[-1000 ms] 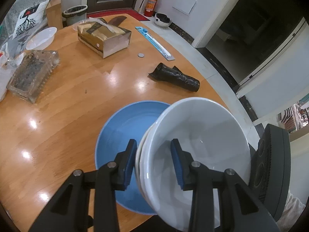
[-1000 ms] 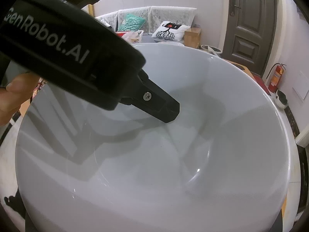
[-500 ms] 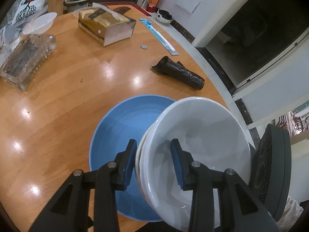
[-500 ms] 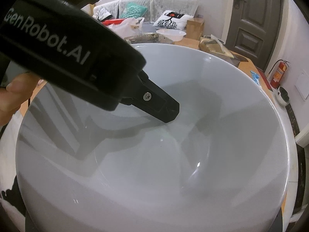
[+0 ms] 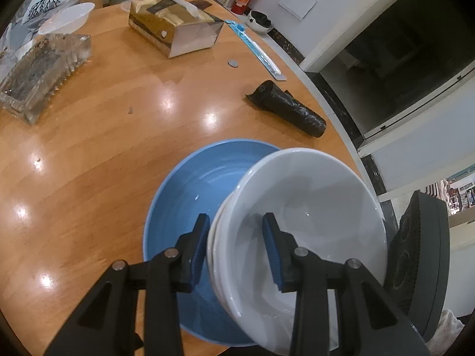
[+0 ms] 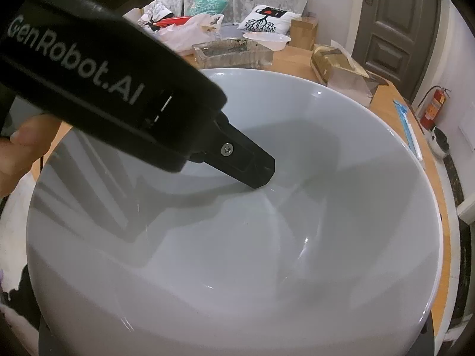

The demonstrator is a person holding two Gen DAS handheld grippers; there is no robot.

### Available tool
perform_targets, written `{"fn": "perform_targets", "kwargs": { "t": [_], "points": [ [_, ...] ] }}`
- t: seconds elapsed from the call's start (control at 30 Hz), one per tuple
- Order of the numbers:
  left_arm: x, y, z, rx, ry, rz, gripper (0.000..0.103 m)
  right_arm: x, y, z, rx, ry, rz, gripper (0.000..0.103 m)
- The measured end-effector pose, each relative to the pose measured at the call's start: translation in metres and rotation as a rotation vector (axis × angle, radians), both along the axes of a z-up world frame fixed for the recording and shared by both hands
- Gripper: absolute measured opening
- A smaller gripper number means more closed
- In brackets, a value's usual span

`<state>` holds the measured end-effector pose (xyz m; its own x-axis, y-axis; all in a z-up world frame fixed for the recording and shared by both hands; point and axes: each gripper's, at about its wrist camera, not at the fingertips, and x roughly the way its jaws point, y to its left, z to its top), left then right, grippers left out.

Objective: Organize plates and bowls
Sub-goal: 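Lower the bowl stack onto the blue plate and open both grippers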

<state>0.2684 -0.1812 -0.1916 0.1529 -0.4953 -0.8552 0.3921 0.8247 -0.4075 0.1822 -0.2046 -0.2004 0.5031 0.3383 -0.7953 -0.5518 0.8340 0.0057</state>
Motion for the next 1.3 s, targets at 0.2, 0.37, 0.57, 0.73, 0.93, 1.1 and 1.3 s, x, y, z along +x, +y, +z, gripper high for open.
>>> {"fn": "perform_targets", "kwargs": {
  "t": [0.2,0.37,0.57,0.73,0.93,1.1,1.3],
  "points": [
    [0.000,0.003,0.000,-0.006,-0.003,0.006,0.032,0.004,-0.001,-0.006,-0.003,-0.006,0.004,0.102],
    [-0.002,0.008,-0.004,-0.032,0.026,0.012,0.032,0.006,-0.004,-0.017,-0.005,0.012,-0.007,0.102],
    [-0.004,0.007,0.001,0.014,0.003,0.010,0.033,0.004,-0.006,-0.018,-0.024,-0.001,-0.009,0.102],
    [-0.007,0.008,0.003,0.036,-0.006,0.022,0.033,0.005,-0.008,-0.018,-0.032,-0.002,-0.013,0.102],
    [-0.010,0.005,0.007,0.072,-0.025,0.020,0.033,0.005,-0.011,-0.016,-0.037,-0.006,-0.020,0.102],
    [-0.016,0.004,0.013,0.095,-0.052,0.023,0.037,0.003,-0.013,-0.013,-0.044,-0.016,-0.023,0.102],
    [-0.028,0.002,0.022,0.133,-0.095,0.011,0.046,0.000,-0.016,-0.009,-0.042,-0.022,-0.038,0.102]
  ]
}}
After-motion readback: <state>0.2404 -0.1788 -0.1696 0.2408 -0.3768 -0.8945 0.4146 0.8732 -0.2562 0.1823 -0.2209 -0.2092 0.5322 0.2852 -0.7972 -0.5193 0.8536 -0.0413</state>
